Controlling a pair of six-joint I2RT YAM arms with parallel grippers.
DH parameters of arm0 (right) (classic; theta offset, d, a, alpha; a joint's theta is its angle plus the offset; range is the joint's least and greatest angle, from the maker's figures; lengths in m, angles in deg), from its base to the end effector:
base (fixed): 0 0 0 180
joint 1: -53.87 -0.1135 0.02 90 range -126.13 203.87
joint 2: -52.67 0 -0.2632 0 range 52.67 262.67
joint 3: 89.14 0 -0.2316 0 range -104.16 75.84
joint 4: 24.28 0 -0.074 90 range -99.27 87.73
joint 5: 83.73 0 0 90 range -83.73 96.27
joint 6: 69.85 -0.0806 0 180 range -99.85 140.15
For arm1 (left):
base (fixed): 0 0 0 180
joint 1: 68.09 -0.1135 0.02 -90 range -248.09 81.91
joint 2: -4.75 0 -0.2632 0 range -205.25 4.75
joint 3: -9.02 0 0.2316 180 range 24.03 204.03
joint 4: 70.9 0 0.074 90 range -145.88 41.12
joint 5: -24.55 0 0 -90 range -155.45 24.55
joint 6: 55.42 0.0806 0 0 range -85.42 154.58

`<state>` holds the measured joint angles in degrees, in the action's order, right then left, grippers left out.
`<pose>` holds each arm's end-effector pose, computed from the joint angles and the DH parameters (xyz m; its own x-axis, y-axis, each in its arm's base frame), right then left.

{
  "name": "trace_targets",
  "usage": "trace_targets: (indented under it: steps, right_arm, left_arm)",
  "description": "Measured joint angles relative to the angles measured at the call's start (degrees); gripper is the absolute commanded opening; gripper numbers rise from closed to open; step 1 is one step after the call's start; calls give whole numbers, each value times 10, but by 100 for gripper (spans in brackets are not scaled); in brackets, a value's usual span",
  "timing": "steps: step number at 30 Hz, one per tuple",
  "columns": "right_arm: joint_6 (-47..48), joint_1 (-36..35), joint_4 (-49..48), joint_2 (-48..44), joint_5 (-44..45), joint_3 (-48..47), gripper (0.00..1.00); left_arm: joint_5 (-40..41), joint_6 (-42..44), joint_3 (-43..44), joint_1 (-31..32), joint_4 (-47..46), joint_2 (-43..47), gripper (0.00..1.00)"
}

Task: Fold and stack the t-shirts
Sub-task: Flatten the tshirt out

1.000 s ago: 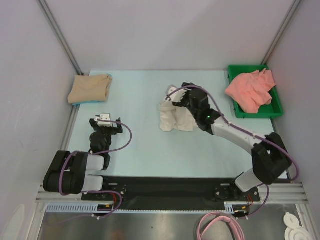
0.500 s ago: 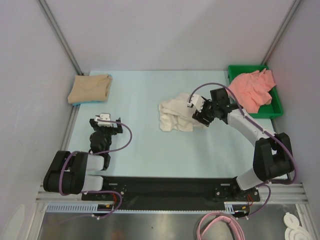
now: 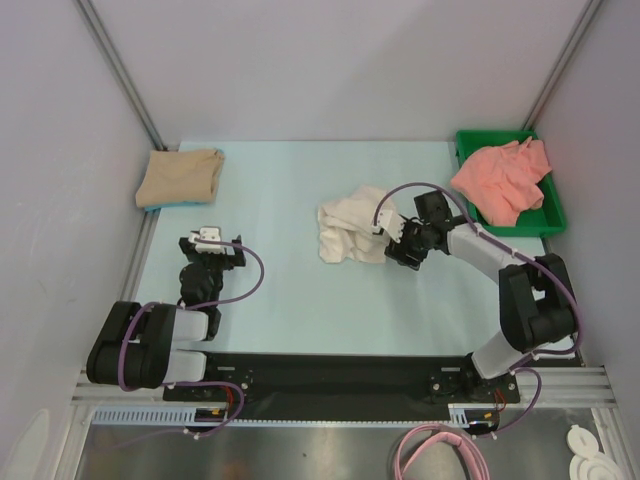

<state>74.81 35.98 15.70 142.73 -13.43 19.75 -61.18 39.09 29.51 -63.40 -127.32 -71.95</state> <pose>0.2930 0.1231 0.1731 -0.1005 -0.8395 -0.5340 -0.9280 0.2727 -0.2540 0.2423 -0.0139 0.1777 0.0042 0.0783 -0.9969 0.0070 0.9969 0.0784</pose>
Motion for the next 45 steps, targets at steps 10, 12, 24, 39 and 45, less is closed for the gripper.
trace_targets:
  steps: [10, 12, 24, 39, 45]
  right_arm:
    - [-6, 0, -47, 52, 34, -1, 60]
    - [-8, 0, -54, 64, 41, -2, 58]
    - [-25, -7, -75, 84, 58, -12, 28]
    - [-62, -48, -51, -85, 104, -56, 0]
    - [-41, -178, -83, -189, 199, -110, 0]
  left_arm:
    - [-51, 14, 1, -1, 33, 34, 96]
    - [-70, 19, 11, -1, 67, 60, 98]
    - [-85, 36, 31, -1, 178, 203, 100]
    - [-177, 57, 116, -1, 376, 247, 100]
    - [-236, 65, 262, -1, 530, 284, 100]
